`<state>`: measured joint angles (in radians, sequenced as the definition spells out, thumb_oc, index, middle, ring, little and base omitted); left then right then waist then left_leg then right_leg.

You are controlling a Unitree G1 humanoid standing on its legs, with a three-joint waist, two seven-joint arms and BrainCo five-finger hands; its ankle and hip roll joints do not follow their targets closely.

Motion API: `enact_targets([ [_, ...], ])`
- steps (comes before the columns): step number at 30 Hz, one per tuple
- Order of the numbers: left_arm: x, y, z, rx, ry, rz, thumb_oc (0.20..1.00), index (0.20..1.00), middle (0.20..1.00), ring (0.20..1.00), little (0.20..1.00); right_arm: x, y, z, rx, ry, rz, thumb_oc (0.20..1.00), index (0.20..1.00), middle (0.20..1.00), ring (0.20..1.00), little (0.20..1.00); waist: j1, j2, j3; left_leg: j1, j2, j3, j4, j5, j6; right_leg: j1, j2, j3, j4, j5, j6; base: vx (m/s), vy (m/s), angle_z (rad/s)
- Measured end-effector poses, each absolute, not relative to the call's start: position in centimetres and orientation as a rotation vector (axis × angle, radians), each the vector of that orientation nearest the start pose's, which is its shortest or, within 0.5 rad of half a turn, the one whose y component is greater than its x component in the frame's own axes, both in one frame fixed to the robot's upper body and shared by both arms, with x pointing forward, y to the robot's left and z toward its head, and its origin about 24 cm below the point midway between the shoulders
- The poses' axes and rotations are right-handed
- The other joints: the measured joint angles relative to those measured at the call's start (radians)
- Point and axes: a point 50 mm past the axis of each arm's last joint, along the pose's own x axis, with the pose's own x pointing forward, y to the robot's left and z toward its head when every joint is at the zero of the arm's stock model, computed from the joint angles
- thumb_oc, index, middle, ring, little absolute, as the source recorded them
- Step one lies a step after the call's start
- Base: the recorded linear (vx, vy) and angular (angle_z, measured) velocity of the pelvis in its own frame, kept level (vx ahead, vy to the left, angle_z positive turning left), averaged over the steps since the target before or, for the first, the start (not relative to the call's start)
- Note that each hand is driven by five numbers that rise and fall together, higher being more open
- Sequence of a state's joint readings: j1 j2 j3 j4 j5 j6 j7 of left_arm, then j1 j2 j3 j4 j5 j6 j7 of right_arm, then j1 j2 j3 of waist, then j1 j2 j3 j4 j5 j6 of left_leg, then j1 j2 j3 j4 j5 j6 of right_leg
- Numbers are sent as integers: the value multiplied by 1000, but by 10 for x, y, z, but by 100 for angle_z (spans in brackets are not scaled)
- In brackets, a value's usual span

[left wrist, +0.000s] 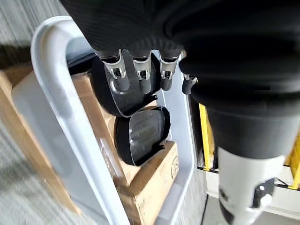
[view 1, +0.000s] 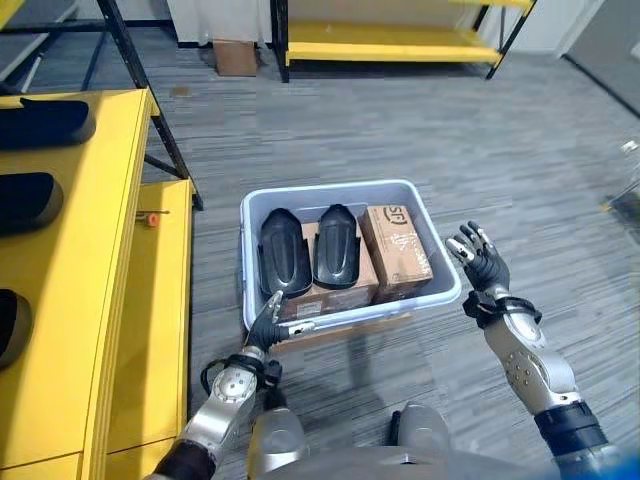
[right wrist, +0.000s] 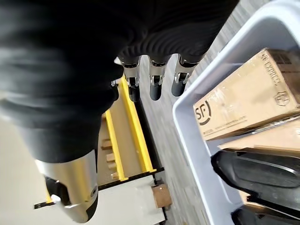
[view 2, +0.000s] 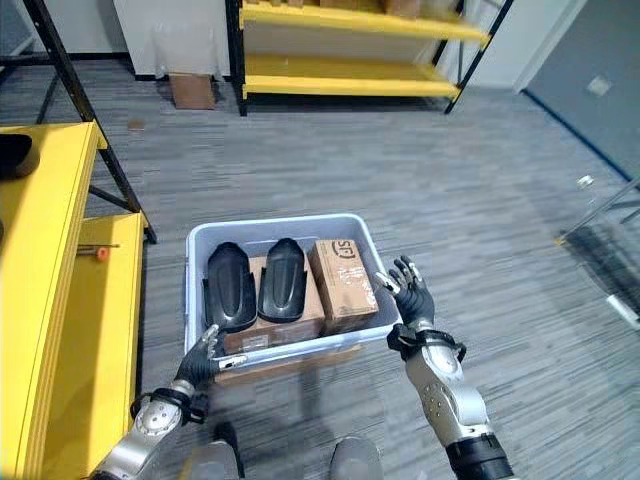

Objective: Move parts from the plastic box to the shelf.

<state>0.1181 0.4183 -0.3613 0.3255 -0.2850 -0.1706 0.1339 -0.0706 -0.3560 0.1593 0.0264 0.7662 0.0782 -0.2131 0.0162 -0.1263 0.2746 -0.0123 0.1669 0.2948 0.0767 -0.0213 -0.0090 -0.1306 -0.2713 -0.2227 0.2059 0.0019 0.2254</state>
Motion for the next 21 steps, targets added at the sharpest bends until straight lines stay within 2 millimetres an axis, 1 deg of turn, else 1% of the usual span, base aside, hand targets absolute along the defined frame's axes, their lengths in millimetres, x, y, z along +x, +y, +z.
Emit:
enact_targets([
  [1,194,192,-52,178,382,-64,1000,1000,1000,1000,1000,263,-176,37,386,197,-16,1000,1000,1000,1000,1000,-3,6,0,-4,-3,2,-8,24,-7,11,7,14,-39,16,-19,-78,-195,33],
  [2,195,192,-50,179,372,-50,1000,1000,1000,1000,1000,262,-169,34,389,218,4,1000,1000,1000,1000,1000,-2,8,1,-8,-2,3,-27,48,2,17,15,10,-44,12,-32,-39,-177,42],
  [3,199,192,-44,180,340,-36,1000,1000,1000,1000,1000,262,-162,33,386,227,36,1000,1000,1000,1000,1000,14,7,3,-19,-2,0,-50,69,2,0,30,-20,-10,5,-47,22,-141,38],
  [4,203,191,-38,164,305,-24,1000,1000,1000,1000,1000,264,-153,29,382,244,74,1000,1000,1000,1000,1000,44,2,5,-39,-9,0,-70,90,-17,6,38,-58,-17,4,-75,49,-119,20],
  [5,203,187,-37,116,287,-18,1000,1000,1000,1000,1000,270,-148,25,380,267,86,1000,1000,1000,1000,1000,64,29,29,-38,3,-8,-85,108,-41,67,79,-71,-120,17,-120,79,-60,11],
  [6,199,171,-32,21,258,-35,1000,1000,1000,1000,1000,271,-151,26,365,262,88,1000,1000,1000,1000,1000,65,95,57,-33,33,-14,-110,133,-59,94,124,-91,-176,45,-137,113,-16,4],
  [7,197,154,-25,-79,216,-52,1000,1000,1000,1000,1000,270,-156,25,320,264,86,1000,1000,1000,1000,1000,57,135,79,-10,51,-30,-129,148,-66,131,156,-99,-221,54,-149,165,39,3],
  [8,198,146,-22,-111,191,-79,1000,1000,1000,1000,1000,268,-159,23,283,273,93,1000,1000,1000,1000,1000,56,142,80,5,55,-32,-136,149,-69,155,167,-101,-242,54,-152,180,87,6],
  [9,202,147,-19,-102,178,-88,1000,1000,1000,1000,1000,267,-159,23,278,273,98,1000,1000,1000,1000,1000,53,143,80,24,52,-32,-148,143,-77,171,165,-106,-241,50,-153,165,116,11],
  [10,203,151,-19,-88,177,-87,1000,1000,1000,1000,1000,266,-154,26,281,248,117,1000,1000,1000,1000,1000,56,142,79,42,39,-33,-149,133,-84,188,154,-107,-239,43,-151,93,125,14],
  [12,204,158,-18,-92,180,-70,1000,1000,1000,1000,1000,273,-138,46,310,147,170,1000,1000,1000,1000,1000,62,141,79,44,-1,-34,-153,121,-69,185,118,-113,-222,37,-142,31,117,15],
  [13,206,159,-17,-87,175,-71,1000,1000,1000,1000,1000,276,-135,50,309,131,175,1000,1000,1000,1000,1000,70,141,80,42,-9,-35,-151,118,-65,184,108,-113,-219,36,-141,4,87,12],
  [14,210,160,-13,-80,160,-75,1000,1000,1000,1000,1000,281,-128,56,316,105,179,1000,1000,1000,1000,1000,85,141,80,31,-18,-37,-141,113,-59,177,97,-115,-209,33,-137,-8,68,12],
  [16,218,160,-8,-56,135,-94,1000,1000,1000,1000,1000,301,-120,64,314,71,146,1000,1000,1000,1000,1000,98,135,85,15,-23,-54,-126,108,-57,174,90,-124,-202,30,-132,-55,58,19],
  [18,223,160,-4,-52,118,-105,1000,1000,1000,1000,1000,311,-119,74,378,43,118,1000,1000,1000,1000,1000,122,132,87,-6,-22,-63,-111,108,-57,163,89,-130,-197,29,-130,-116,68,16],
  [19,228,161,1,-63,102,-106,1000,1000,1000,1000,1000,320,-118,89,391,-8,115,1000,1000,1000,1000,1000,138,130,102,-36,-20,-74,-93,107,-57,137,88,-132,-181,28,-131,-108,63,16],
  [21,232,162,5,-56,88,-116,1000,1000,1000,1000,1000,329,-119,108,401,-66,112,1000,1000,1000,1000,1000,142,132,132,-80,-19,-88,-69,109,-54,107,85,-143,-162,28,-131,-136,68,22],
])
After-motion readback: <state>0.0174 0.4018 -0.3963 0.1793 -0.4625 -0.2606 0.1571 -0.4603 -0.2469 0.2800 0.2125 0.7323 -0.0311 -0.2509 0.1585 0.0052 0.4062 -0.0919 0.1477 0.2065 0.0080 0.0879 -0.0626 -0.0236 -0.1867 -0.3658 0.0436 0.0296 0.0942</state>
